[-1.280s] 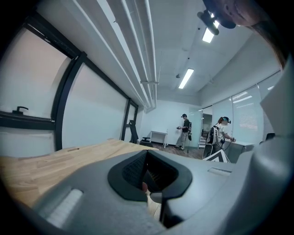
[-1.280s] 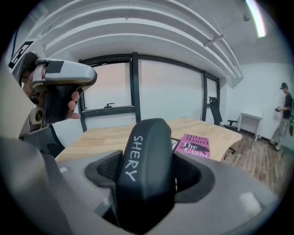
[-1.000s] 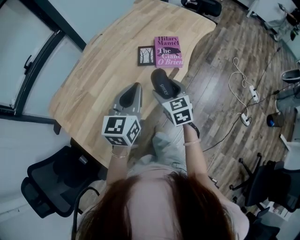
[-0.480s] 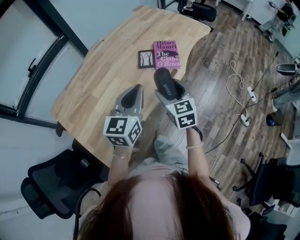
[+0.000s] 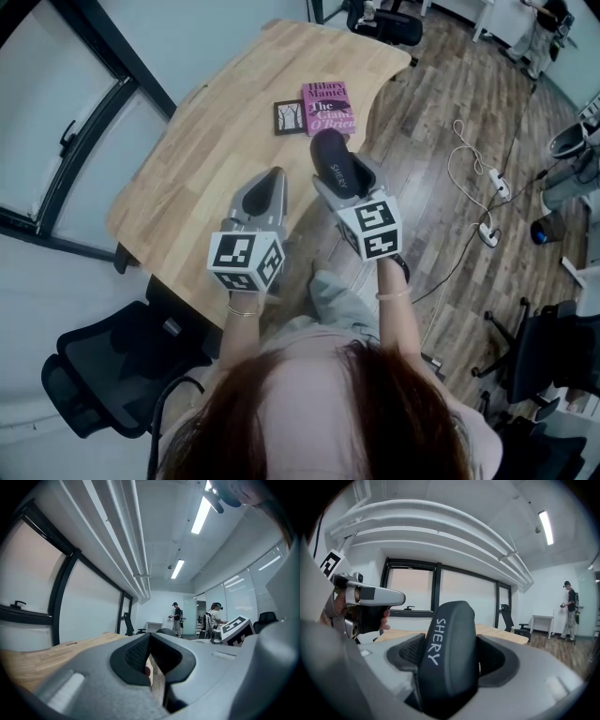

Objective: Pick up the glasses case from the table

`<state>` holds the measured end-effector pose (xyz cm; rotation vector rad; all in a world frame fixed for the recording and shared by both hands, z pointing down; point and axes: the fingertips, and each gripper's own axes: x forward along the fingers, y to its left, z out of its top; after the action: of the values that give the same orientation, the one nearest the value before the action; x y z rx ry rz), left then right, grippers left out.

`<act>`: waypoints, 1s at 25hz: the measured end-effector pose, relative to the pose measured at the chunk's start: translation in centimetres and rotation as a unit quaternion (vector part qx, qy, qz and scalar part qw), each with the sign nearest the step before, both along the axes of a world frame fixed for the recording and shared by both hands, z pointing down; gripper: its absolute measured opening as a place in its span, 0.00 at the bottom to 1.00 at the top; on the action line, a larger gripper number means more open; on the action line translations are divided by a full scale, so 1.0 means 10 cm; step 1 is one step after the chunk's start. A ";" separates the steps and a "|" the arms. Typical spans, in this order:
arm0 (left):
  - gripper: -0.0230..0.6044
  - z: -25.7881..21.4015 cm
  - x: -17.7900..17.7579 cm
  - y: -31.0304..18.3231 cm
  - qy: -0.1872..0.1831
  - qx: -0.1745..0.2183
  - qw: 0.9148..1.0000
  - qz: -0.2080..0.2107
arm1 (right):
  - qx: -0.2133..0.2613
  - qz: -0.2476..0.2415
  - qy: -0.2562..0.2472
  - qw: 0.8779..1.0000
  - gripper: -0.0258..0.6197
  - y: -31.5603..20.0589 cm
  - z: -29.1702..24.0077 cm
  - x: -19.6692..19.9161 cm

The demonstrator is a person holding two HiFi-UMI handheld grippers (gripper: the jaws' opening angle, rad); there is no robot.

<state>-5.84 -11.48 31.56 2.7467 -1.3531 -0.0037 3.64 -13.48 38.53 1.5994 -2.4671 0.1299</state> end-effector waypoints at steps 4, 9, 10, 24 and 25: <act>0.05 -0.05 -0.03 0.17 0.000 0.007 1.000 0.002 | 0.013 0.003 -0.004 1.000 0.57 0.18 -0.08 -0.02; 0.05 -0.08 -0.06 0.37 0.001 0.013 1.000 0.004 | 0.028 0.006 -0.007 1.000 0.57 0.40 -0.19 -0.04; 0.05 -0.08 -0.07 0.42 0.001 0.014 1.000 0.004 | 0.030 0.007 -0.008 0.999 0.57 0.44 -0.21 -0.05; 0.05 -0.18 -0.13 0.89 -0.002 0.033 0.999 0.007 | 0.060 0.014 -0.018 0.998 0.57 0.97 -0.40 -0.04; 0.05 -0.19 -0.13 0.92 -0.001 0.034 0.999 0.008 | 0.062 0.015 -0.019 0.998 0.57 1.00 -0.41 -0.04</act>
<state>-7.12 -2.27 29.70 2.8131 -1.3566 -0.0450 3.26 -3.44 34.43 1.6974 -2.5263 0.0128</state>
